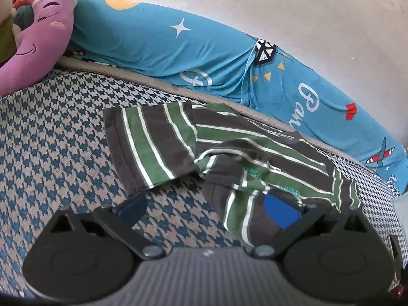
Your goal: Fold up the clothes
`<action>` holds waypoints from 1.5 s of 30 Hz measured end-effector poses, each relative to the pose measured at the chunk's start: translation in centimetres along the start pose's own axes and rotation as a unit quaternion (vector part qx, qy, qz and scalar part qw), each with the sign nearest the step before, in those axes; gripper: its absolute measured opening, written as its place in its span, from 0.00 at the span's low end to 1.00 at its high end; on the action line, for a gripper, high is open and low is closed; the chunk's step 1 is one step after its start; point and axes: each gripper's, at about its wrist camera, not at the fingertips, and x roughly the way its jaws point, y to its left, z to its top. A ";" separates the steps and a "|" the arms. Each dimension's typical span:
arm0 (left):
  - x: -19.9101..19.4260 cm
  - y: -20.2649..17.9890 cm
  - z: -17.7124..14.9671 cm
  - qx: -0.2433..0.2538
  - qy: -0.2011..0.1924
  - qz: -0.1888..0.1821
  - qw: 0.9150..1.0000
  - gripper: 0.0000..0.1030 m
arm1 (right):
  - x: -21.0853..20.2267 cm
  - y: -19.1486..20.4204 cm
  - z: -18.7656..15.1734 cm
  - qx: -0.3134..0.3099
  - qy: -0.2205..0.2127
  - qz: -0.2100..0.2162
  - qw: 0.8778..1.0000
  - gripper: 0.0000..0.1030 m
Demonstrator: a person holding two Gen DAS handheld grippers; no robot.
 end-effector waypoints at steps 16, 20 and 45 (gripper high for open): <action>0.6 -0.2 -0.2 0.006 0.004 0.018 1.000 1.00 | -7.5 0.2 1.6 -0.084 -0.147 -0.016 0.985 0.08; 0.6 -0.2 -0.1 0.009 0.003 0.026 1.000 1.00 | -10.8 -1.7 1.8 -0.083 -0.222 -0.060 0.970 0.08; 0.8 0.1 -0.1 0.014 0.004 0.037 0.999 1.00 | -10.8 -3.5 0.2 -0.147 -0.231 -0.108 0.956 0.33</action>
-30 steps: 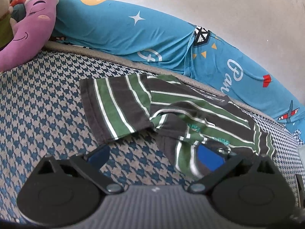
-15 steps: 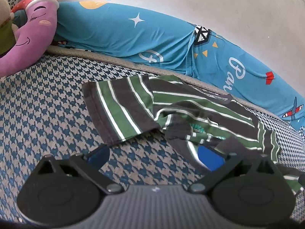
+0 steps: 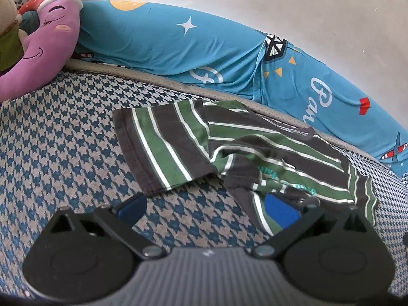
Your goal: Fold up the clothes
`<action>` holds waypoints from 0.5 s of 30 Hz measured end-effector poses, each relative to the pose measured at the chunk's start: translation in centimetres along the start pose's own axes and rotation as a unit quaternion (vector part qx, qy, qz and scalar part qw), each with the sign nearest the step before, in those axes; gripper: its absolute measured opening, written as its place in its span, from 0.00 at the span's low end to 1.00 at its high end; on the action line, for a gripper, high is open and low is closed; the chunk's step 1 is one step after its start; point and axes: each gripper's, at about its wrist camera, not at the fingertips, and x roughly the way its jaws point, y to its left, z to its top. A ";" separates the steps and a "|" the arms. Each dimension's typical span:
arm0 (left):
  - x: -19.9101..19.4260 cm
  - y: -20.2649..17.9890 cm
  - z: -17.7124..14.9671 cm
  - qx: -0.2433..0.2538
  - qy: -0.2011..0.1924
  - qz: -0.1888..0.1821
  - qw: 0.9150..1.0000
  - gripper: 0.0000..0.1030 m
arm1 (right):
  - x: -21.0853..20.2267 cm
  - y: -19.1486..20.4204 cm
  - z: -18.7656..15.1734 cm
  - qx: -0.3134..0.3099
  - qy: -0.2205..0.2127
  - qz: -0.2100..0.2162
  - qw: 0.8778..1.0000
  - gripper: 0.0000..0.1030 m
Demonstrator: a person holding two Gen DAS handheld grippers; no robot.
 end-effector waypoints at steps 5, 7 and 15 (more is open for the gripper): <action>0.2 0.2 0.1 -0.004 0.003 0.001 1.000 1.00 | 0.6 3.0 -0.9 -0.048 0.006 0.068 0.997 0.33; 0.3 0.4 0.2 -0.006 0.005 0.004 1.000 1.00 | 1.3 4.1 -1.2 -0.053 0.014 0.088 0.995 0.33; 0.2 1.8 0.8 -0.030 0.002 0.005 1.000 1.00 | 2.8 6.7 -1.6 -0.043 0.032 0.150 0.987 0.33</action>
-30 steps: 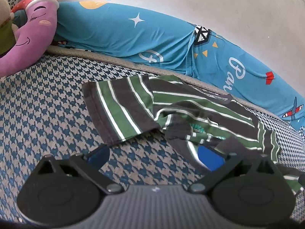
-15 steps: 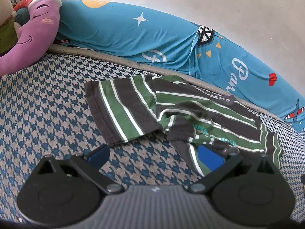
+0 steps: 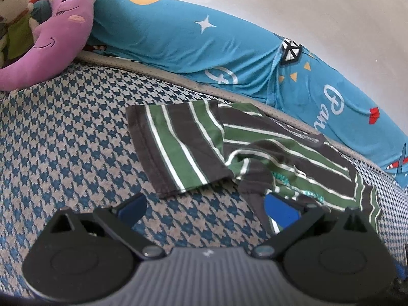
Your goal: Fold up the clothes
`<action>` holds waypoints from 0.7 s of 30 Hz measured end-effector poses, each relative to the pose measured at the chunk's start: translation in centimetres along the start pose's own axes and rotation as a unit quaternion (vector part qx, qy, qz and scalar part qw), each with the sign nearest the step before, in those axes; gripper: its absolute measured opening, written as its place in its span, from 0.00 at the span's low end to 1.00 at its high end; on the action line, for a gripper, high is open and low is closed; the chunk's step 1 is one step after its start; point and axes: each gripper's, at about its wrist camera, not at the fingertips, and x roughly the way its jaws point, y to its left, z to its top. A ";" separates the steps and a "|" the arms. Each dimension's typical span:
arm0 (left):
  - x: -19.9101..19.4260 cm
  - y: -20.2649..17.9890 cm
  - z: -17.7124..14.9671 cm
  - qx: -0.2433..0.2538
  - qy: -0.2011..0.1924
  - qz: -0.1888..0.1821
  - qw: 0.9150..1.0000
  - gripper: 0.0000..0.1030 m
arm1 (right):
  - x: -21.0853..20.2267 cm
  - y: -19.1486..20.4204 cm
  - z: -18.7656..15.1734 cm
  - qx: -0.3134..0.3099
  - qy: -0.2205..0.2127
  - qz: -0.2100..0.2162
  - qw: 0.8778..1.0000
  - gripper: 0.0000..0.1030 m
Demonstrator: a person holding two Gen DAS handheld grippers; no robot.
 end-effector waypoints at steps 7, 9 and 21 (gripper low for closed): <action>0.0 1.8 0.8 -0.016 -0.004 0.003 1.000 1.00 | 2.5 3.1 -0.1 -0.027 0.017 0.061 0.998 0.30; -0.1 2.4 1.1 -0.022 -0.006 0.003 1.000 1.00 | 3.6 4.0 -0.3 -0.048 0.025 0.063 0.997 0.30; 0.4 3.6 1.8 -0.045 0.009 0.006 0.999 1.00 | 10.4 6.5 -1.0 -0.128 0.045 -0.009 0.991 0.30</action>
